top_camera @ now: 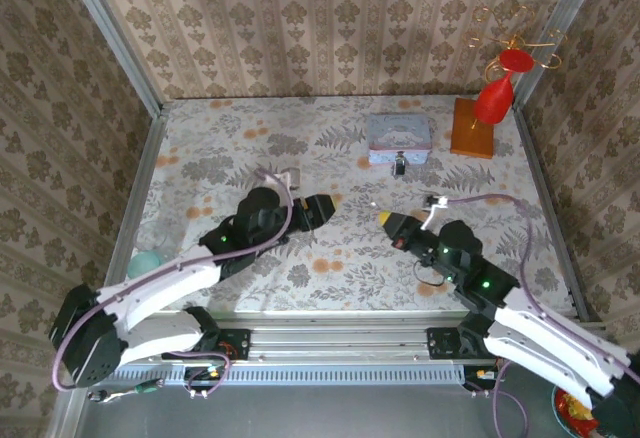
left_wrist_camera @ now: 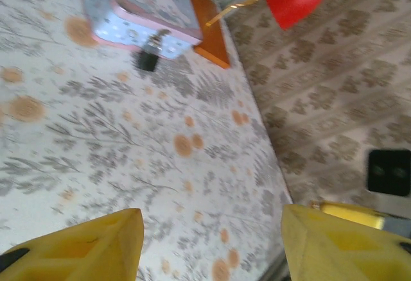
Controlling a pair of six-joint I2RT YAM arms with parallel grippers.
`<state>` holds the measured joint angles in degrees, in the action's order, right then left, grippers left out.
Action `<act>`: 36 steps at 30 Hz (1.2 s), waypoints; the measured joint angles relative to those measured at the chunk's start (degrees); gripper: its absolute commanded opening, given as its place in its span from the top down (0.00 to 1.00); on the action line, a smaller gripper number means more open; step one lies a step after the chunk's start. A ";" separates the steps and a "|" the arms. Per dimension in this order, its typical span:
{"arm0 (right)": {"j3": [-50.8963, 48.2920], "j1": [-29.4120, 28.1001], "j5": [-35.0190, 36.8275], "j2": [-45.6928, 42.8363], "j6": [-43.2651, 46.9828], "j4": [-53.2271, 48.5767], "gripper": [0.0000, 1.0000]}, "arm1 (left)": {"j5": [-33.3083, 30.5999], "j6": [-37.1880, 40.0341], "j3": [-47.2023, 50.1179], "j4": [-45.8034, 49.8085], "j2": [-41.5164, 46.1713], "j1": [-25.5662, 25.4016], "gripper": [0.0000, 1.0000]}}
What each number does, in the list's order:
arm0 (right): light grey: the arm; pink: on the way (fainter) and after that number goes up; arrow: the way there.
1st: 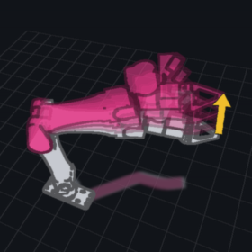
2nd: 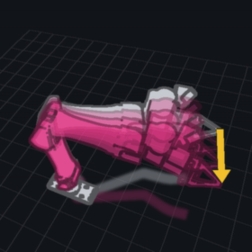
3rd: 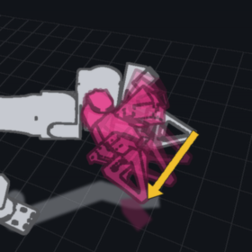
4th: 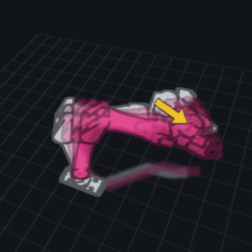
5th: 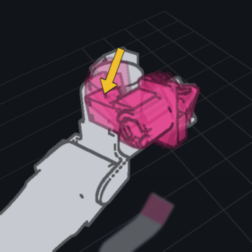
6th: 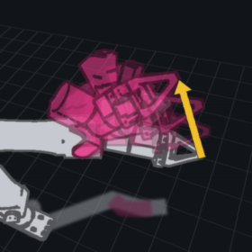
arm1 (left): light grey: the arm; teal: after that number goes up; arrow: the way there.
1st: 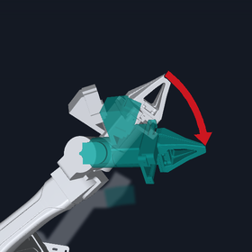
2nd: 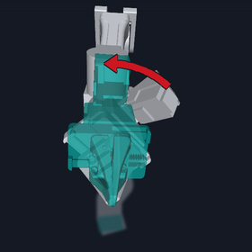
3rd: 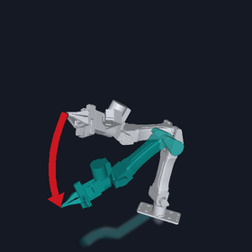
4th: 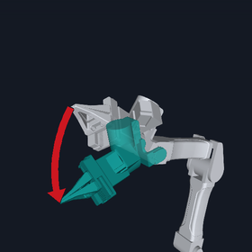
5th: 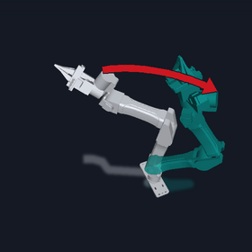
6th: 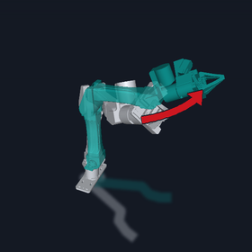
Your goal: Unlock the padlock with the key
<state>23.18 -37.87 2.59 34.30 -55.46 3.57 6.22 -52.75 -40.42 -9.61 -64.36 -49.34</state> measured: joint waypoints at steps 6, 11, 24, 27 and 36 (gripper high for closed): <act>3.98 8.50 0.22 -7.82 9.51 -23.69 1.00 | 0.87 5.16 -12.55 2.34 -18.78 1.01 0.38; 5.40 9.62 1.33 -10.71 14.67 -34.45 1.00 | 2.56 8.07 -25.97 2.89 -36.11 1.01 0.38; 6.14 9.66 5.20 -20.96 17.18 -44.59 1.00 | 0.17 14.82 -59.91 8.02 -69.90 0.13 0.31; 6.14 9.66 5.90 -21.97 17.40 -44.89 1.00 | -1.20 16.52 -66.60 10.16 -75.19 -0.20 0.31; 6.12 9.77 6.08 -23.23 17.86 -44.98 1.00 | -8.41 18.45 -85.90 20.35 -85.13 -0.68 0.34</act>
<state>29.30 -28.10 8.67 11.07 -37.60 -41.41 -2.20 -34.30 -126.32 10.74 -149.49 -50.02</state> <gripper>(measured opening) 0.067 0.682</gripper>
